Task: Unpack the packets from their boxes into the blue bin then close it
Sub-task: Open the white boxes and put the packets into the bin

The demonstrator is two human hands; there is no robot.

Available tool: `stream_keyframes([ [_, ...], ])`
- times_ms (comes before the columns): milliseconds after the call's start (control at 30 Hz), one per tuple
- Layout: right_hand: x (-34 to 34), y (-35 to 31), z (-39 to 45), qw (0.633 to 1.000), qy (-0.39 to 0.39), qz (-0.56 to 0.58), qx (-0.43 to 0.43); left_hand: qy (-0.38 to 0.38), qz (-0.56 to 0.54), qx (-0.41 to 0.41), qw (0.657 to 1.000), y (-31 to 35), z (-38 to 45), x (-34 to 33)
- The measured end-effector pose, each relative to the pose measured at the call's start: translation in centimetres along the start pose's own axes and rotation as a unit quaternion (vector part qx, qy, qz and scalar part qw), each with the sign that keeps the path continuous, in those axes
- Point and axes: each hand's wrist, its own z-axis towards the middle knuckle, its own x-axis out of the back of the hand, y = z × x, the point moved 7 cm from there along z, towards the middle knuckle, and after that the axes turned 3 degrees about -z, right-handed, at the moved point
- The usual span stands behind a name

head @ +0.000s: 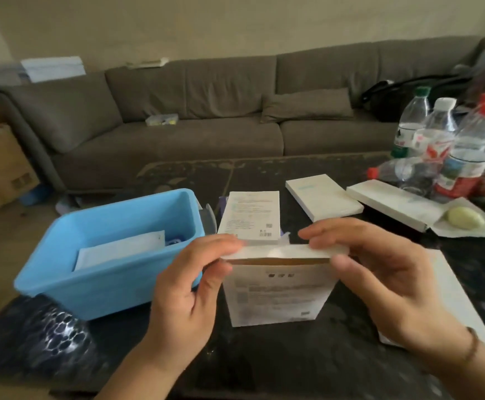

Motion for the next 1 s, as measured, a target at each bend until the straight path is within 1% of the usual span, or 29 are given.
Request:
stream_keyframes([
  [33,-0.2,0.1,0.2,1.000,-0.006,0.013,-0.003,0.001,-0.004,-0.007,1.000,-0.2,0.1,-0.1],
  [167,-1.0,1.2,0.8,0.999,0.004,0.021,-0.030,0.036,-0.040,0.016,0.998,-0.9,0.1,-0.2],
  [300,-1.2,1.8,1.3,0.999,0.022,0.032,-0.031,0.052,-0.030,0.042,0.997,-0.8,0.3,-0.5],
  [467,-1.6,2.0,2.1,0.998,-0.008,0.048,-0.048,0.044,-0.012,0.057,0.997,-1.2,0.7,-0.7],
  [600,-1.6,2.1,2.4,0.998,-0.013,0.036,-0.052,0.049,-0.004,0.083,0.995,-1.3,0.8,-0.8],
  [700,-1.9,1.7,2.2,0.999,-0.017,0.014,-0.028,0.052,-0.026,0.097,0.994,-1.4,0.7,-1.0],
  [800,-1.9,1.0,2.1,0.998,-0.018,-0.055,0.019,0.046,-0.026,0.084,0.995,-1.5,0.7,-1.1],
  [900,-2.1,0.4,2.3,0.985,-0.027,-0.152,0.081,0.022,-0.053,0.067,0.996,-1.8,0.8,-1.2],
  [1000,-2.6,-0.1,2.2,0.972,-0.036,-0.202,0.118,-0.009,-0.073,0.049,0.996,-1.9,0.7,-1.2],
])
